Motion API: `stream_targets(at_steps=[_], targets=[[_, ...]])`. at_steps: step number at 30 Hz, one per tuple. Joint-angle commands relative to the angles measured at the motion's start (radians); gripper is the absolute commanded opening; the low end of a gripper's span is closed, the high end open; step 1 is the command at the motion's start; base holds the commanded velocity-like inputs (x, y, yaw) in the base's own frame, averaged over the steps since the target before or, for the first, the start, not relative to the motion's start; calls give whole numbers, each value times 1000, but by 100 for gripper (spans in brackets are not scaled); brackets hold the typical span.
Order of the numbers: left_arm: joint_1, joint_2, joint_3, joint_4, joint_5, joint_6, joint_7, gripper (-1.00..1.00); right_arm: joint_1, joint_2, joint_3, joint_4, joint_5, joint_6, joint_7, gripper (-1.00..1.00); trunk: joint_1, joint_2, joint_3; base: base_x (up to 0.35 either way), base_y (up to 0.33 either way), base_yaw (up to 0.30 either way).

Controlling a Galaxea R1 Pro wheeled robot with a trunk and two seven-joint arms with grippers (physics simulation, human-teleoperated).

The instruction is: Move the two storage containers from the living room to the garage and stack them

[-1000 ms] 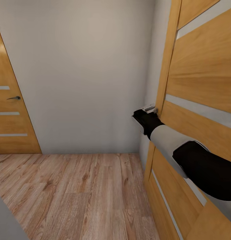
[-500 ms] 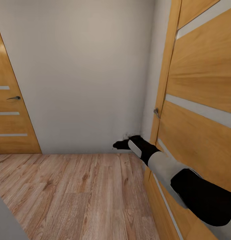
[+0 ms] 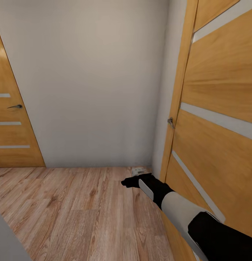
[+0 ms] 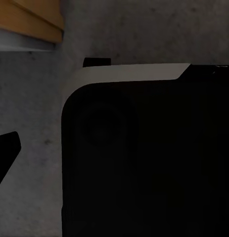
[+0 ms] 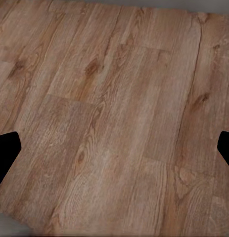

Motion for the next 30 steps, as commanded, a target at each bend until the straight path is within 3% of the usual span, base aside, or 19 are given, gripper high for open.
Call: stream_targets(at_steps=[1,17,28,30], targets=[[0,0,1,1,2,-3,0,100,0,0,2,2,3,2,12,100,0,-1,-1,0,0,0],[0,1,0,1,2,-3,0,100,1,0,2,68,6,-1,35,100,0,-1,-1,0,0,0],[0,1,1,1,3,-3,0,100,2,0,2,83,33,-21,35,100,0,-1,-1,0,0,0],[0,1,2,1,3,-3,0,100,3,0,3,179,36,-75,35,100,0,-1,-1,0,0,0]])
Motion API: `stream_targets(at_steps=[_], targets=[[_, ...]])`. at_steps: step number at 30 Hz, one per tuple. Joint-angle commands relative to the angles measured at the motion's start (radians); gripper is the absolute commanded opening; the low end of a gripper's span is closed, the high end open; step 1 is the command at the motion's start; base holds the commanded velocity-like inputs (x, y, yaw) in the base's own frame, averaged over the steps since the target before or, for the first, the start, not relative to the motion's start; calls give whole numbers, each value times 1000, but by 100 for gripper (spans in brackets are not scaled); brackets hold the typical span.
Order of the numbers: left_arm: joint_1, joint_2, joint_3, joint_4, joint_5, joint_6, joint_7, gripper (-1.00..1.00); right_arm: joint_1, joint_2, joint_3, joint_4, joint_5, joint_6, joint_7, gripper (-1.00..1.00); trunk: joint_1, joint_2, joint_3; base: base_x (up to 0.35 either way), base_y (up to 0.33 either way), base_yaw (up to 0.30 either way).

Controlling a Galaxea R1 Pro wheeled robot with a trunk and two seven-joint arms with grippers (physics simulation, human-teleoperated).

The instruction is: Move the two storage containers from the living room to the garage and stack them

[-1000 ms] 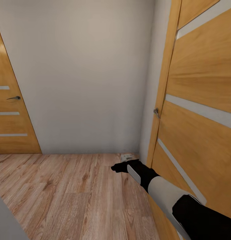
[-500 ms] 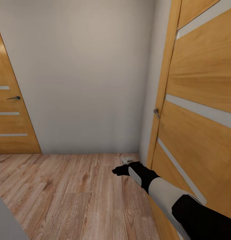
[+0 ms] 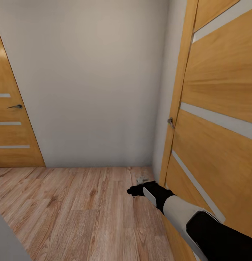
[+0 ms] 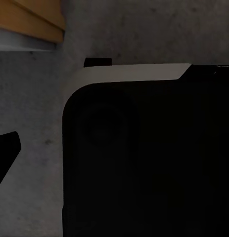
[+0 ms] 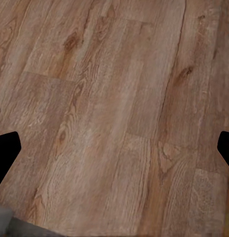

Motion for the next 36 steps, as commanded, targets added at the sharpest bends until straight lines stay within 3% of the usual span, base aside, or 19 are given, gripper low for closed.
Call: stream_targets(at_steps=[1,5,9,11,17,21,28,33,36], targets=[[0,0,1,1,2,-3,0,100,-1,0,2,12,3,-5,2,100,0,-1,-1,0,0,0],[0,0,1,1,2,-3,0,100,7,0,2,82,62,-47,12,100,0,-1,-1,0,0,0],[0,0,1,1,2,-3,0,100,104,0,1,106,190,-89,33,100,0,-1,-1,0,0,0],[0,0,1,1,2,-3,0,100,140,0,1,109,215,-96,35,100,0,-1,-1,0,0,0],[0,-1,1,2,2,-3,0,100,175,0,1,150,230,-112,37,100,0,-1,-1,0,0,0],[0,-1,1,2,2,-3,0,100,189,0,1,205,231,-167,37,100,0,-1,-1,0,0,0],[0,-1,1,2,2,-3,0,100,320,0,2,220,247,-199,37,100,0,-1,-1,0,0,0],[0,-2,1,2,2,-3,0,100,351,0,2,222,262,-224,37,100,0,-1,-1,0,0,0],[0,-2,1,2,2,-3,0,100,377,-15,2,222,265,-238,37,100,0,-1,-1,0,0,0]])
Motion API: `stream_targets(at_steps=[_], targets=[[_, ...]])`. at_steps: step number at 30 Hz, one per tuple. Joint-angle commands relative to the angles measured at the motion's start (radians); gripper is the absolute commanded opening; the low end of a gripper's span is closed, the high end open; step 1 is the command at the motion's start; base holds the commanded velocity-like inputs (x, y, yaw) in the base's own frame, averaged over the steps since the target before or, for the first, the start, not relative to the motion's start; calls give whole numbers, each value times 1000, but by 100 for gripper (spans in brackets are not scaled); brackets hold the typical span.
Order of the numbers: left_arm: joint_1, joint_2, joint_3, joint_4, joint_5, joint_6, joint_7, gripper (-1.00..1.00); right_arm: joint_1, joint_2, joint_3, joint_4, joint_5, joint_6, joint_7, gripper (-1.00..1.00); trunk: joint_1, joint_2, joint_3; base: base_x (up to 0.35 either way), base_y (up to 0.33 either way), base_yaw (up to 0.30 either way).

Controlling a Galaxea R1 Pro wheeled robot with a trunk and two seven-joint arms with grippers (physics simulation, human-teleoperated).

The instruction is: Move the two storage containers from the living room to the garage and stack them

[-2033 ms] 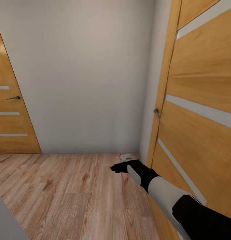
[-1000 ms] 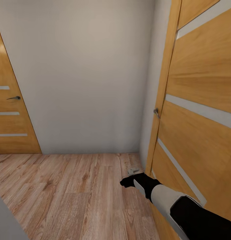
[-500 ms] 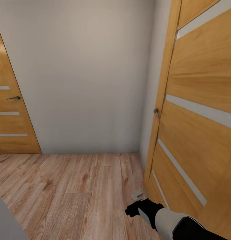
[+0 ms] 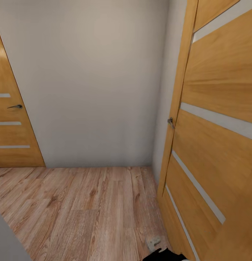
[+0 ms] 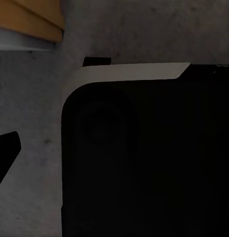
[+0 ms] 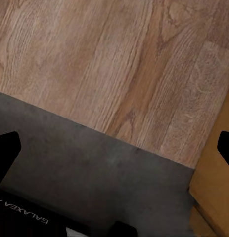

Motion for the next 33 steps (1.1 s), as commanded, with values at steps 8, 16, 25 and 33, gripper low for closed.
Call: stream_targets(at_steps=[8,16,25,33], targets=[[0,0,1,1,2,-3,0,100,75,-33,8,2,-6,-39,5,100,0,-1,-1,0,0,0],[0,0,2,1,2,-3,0,100,135,-91,8,2,-7,-92,4,100,0,-1,-1,0,0,0],[0,0,2,1,2,-3,0,100,209,-145,8,2,-8,-133,4,100,0,-1,-1,0,0,0],[0,0,3,0,2,-3,0,100,285,-204,8,2,-15,-179,9,100,0,-1,-1,0,0,0]])
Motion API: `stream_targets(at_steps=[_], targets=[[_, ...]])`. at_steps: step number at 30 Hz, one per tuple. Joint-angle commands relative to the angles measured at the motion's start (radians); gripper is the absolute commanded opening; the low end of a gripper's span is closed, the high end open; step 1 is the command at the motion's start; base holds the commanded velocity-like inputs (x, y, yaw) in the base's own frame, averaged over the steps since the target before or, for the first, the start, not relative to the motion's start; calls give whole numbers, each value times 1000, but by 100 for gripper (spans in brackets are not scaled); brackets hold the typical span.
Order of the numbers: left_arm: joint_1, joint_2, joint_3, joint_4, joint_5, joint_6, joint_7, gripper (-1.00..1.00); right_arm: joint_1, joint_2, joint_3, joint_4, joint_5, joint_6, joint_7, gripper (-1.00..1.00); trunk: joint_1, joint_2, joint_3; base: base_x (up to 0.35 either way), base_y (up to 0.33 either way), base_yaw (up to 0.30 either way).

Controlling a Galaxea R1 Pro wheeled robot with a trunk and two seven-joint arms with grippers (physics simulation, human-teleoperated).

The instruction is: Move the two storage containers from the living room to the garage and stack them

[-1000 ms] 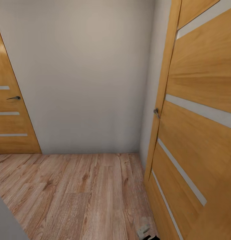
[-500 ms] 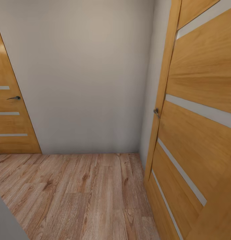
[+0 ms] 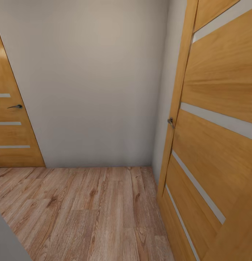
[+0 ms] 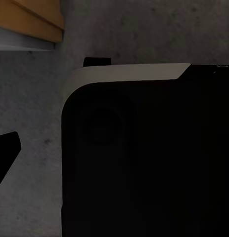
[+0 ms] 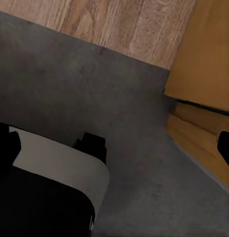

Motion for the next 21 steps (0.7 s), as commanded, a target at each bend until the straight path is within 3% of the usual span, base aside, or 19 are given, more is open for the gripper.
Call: stream_targets(at_steps=[1,5,13,21], targets=[[0,0,1,0,2,-3,0,100,2,-3,7,3,-12,-8,6,100,0,-1,-1,0,0,0],[0,0,2,0,2,-3,0,100,59,-26,7,3,-14,-51,8,100,0,-1,-1,0,0,0],[0,0,2,2,3,-3,2,100,65,-30,6,3,-15,-48,5,100,0,-1,-1,0,0,-2],[0,0,3,3,3,-3,4,100,65,-29,6,3,-15,-50,-1,100,0,-1,-1,0,0,-119]])
